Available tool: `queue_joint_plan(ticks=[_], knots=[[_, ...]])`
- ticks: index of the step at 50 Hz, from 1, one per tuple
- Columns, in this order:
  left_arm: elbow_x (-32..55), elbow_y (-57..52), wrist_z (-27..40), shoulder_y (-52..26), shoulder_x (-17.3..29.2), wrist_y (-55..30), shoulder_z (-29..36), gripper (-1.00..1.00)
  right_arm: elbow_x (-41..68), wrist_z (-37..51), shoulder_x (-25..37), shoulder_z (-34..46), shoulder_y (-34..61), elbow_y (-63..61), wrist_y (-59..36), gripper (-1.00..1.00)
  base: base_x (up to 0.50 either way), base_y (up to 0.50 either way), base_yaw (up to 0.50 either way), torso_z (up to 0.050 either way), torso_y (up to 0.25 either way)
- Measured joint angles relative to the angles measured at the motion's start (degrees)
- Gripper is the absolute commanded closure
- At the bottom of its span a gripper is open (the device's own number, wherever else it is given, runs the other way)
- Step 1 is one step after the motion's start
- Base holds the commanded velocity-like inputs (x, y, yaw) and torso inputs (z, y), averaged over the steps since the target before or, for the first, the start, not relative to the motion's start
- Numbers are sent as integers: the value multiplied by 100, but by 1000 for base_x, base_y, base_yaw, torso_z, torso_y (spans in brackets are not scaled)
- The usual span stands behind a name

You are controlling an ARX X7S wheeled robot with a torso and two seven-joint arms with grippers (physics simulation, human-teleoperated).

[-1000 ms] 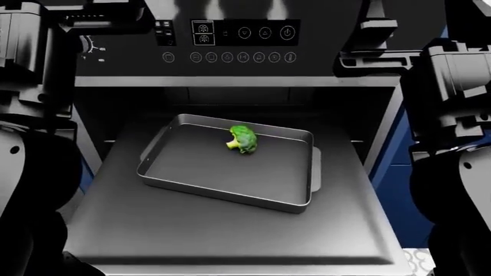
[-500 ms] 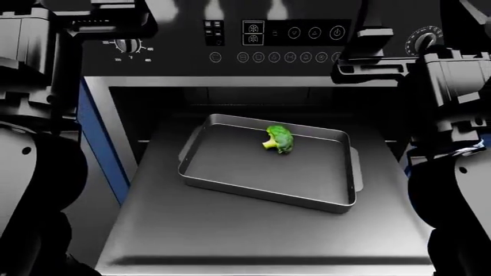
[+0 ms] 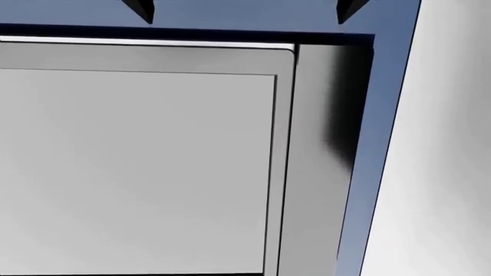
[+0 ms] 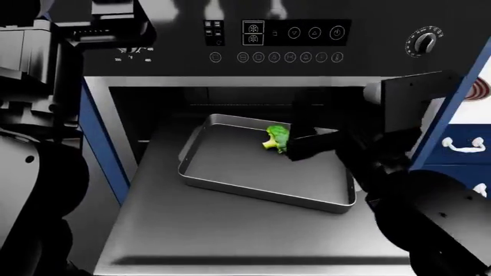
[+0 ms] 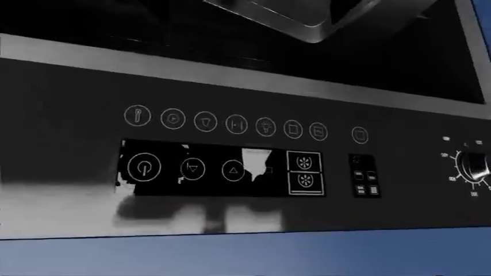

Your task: Pick the broccoli from the top rack in the oven and place it on the plate on the counter.

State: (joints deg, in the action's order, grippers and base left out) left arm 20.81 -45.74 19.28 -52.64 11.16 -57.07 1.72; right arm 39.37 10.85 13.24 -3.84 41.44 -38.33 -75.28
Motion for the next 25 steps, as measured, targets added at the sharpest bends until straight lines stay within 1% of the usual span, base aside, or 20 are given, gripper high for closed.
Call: queue_joint_plan(ticks=[7,13,20,25], knots=[[45,-57,45,28,8,-34,1,-100,89,-114,5,176,-90,458,-185,-100,0,0,0,0,0],[85,-92,78,39,17,-61,0,-100,233,39,-75,144,223,695,-613,-100,0,0,0,0,0],[132,-127,116,39,29,-95,-7,-100,966,923,-61,217,912,1276,-1033,-100,0,0,0,0,0],[160,-145,143,41,39,-116,-10,-100,1515,1591,-11,351,1218,1746,-1181,-100,0,0,0,0,0]])
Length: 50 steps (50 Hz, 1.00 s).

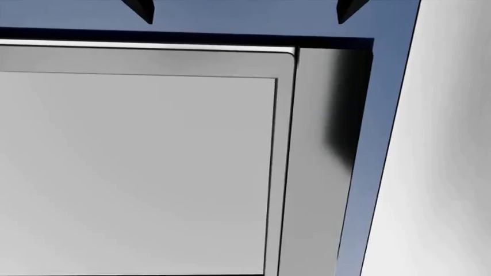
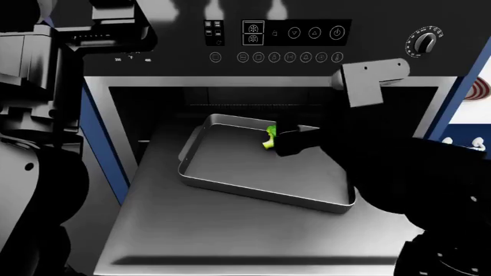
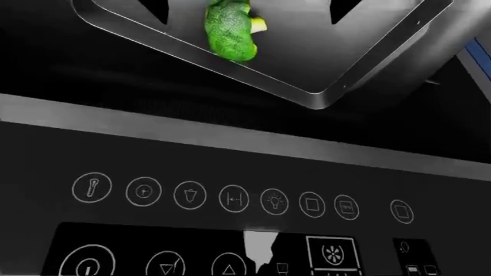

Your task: Pick the broccoli from the top rack in the oven and place it on the plate on the counter.

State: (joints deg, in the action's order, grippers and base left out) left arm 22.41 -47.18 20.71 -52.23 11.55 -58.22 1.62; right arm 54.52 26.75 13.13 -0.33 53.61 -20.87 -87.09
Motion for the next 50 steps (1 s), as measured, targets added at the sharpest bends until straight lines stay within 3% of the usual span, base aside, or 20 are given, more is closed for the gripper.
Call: queue_joint_plan(ticks=[14,50], knots=[[67,-40,68,-28,42,-61,21,-100,637,605,117,511,324,963,254,-100,0,0,0,0,0],[212,-100,202,-19,105,-53,42,-100,-361,-601,163,2021,999,3134,1764,-100,0,0,0,0,0]])
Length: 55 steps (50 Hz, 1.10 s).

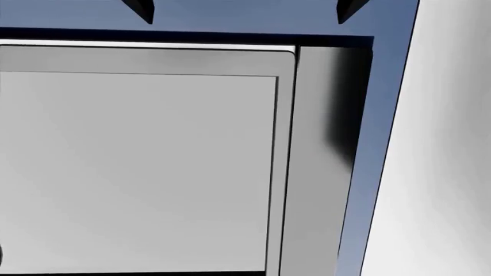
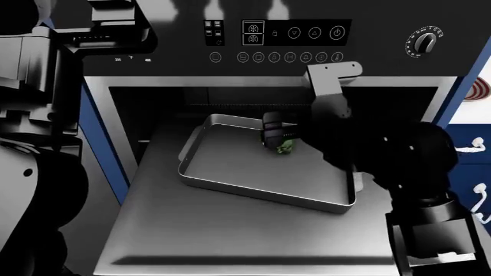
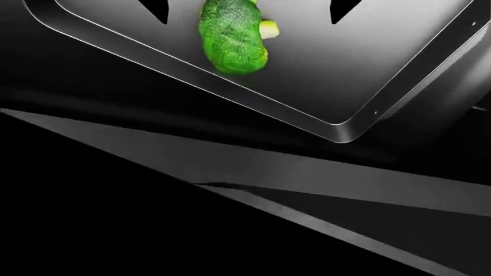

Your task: Pick the broccoli from the top rack in the oven and place it on the plate on the counter.

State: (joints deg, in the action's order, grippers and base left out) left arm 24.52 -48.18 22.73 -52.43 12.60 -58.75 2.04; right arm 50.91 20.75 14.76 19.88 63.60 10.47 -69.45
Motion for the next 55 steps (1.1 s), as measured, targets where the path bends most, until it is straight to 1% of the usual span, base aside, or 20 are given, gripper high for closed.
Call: queue_joint_plan(ticks=[27,39,55], knots=[[109,-24,98,-13,29,-6,45,-100,-529,-546,-116,571,281,1049,709,-100,0,0,0,0,0],[145,-30,138,30,39,27,83,-100,-637,-730,-164,711,307,1287,956,-100,0,0,0,0,0],[188,-29,193,64,67,62,120,-100,-657,-806,-166,798,248,1385,1054,-100,0,0,0,0,0]])
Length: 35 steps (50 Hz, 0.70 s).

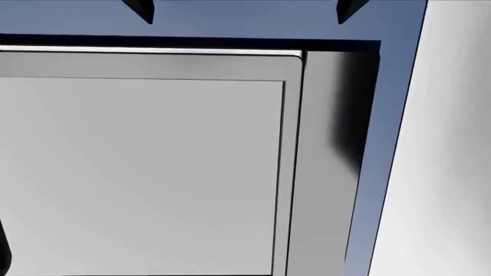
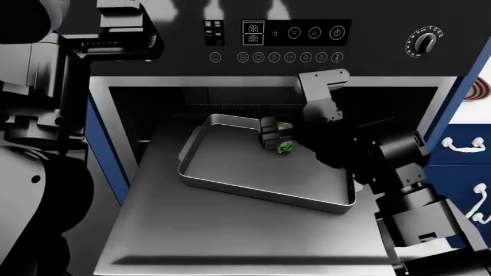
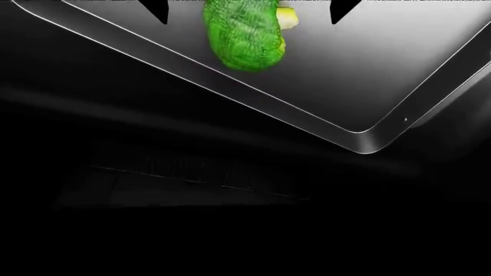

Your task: Pick the broccoli from the top rack in the oven and place it on the plate on the counter.

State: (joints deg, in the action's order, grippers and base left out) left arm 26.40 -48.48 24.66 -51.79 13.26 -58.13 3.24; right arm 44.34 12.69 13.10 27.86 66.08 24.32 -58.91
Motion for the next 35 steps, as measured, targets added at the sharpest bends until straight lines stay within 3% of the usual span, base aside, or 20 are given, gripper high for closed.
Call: queue_joint_plan(ticks=[35], knots=[[119,4,106,10,67,48,18,-100,12,-220,-180,128,161,734,34,-100,0,0,0,0,0]])
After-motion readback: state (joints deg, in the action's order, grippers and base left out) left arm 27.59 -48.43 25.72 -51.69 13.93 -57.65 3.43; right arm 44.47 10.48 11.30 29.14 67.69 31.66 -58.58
